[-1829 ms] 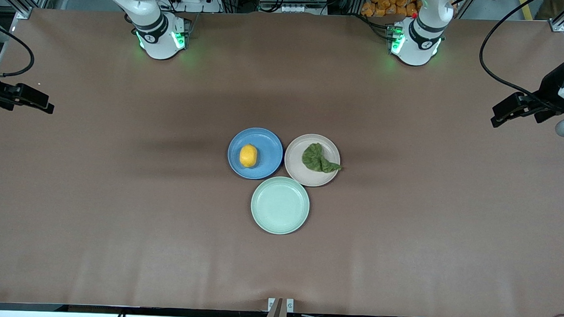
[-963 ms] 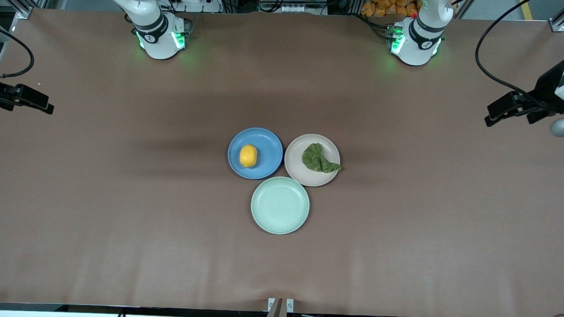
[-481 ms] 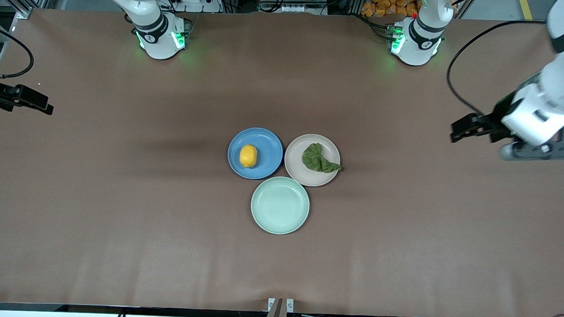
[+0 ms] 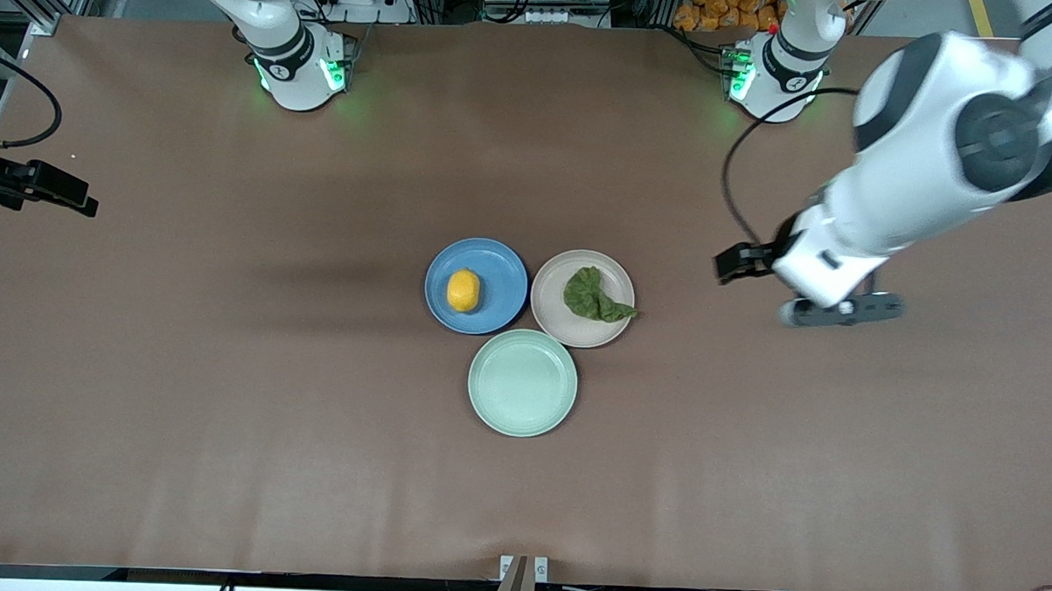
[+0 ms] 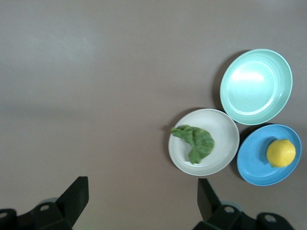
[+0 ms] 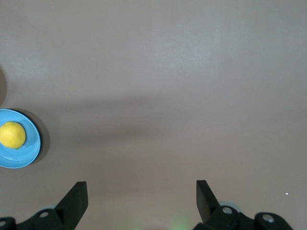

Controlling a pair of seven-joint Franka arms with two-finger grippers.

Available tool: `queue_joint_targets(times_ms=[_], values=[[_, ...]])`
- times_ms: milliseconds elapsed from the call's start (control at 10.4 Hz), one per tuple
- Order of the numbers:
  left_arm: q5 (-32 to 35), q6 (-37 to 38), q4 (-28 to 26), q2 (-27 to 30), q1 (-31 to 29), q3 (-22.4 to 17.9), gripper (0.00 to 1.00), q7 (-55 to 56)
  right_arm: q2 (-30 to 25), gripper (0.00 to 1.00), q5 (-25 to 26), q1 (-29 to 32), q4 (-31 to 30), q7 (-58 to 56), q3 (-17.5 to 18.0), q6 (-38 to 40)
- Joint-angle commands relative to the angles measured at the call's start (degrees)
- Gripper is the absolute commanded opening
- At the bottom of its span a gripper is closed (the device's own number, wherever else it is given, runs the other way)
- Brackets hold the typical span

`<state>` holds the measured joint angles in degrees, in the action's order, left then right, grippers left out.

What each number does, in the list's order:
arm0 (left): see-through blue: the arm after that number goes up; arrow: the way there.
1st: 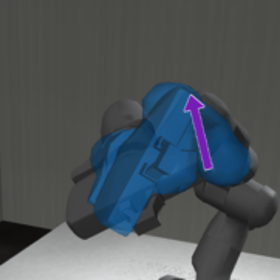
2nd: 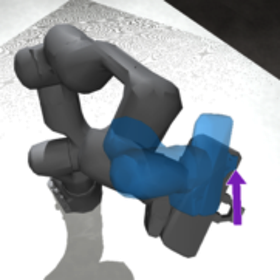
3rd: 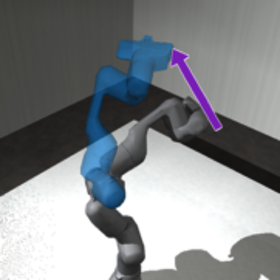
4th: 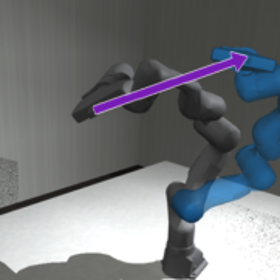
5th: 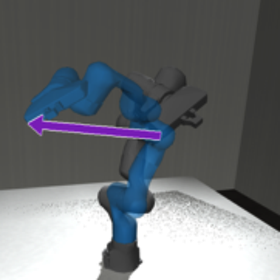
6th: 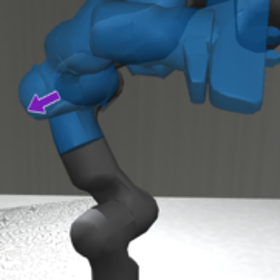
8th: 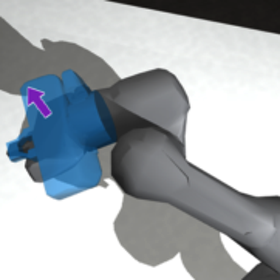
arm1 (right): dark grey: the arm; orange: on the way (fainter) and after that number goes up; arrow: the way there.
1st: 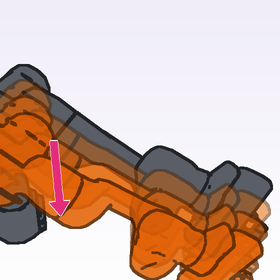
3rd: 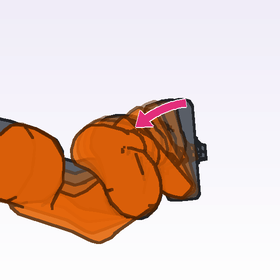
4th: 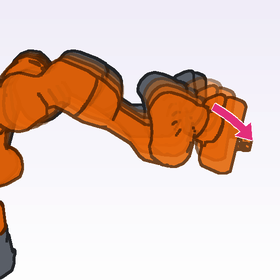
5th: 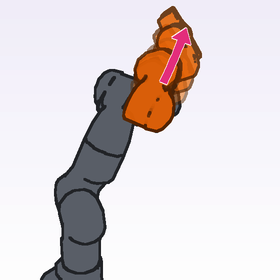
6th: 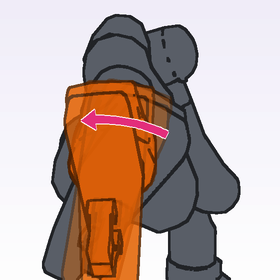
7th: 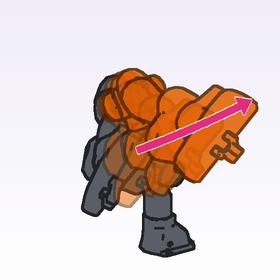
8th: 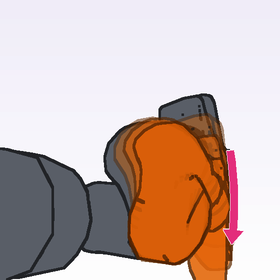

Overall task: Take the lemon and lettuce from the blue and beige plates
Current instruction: 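Reach the left gripper down to the lettuce leaf on the beige plate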

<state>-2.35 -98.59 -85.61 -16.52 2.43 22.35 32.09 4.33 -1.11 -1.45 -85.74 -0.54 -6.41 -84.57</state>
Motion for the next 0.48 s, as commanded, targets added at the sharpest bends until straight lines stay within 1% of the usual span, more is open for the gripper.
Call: queue_joint_targets(times_ms=[0,96,385], values=[[3.65,-2.47,0.71,-4.11,4.85,0.15,1.0,9.53,0.68,1.0,0.58,0.31,1.45,0.1,0.17,0.46],[5.4,-3.96,0.71,-6.22,6.61,0.15,1.0,12.61,0.68,1.0,0.58,0.31,1.45,0.1,0.17,0.46],[6.47,-7.92,0.8,-12.46,11.09,-0.02,1.0,19.39,0.68,1.0,0.58,0.48,1.45,0.1,0.17,0.46]])
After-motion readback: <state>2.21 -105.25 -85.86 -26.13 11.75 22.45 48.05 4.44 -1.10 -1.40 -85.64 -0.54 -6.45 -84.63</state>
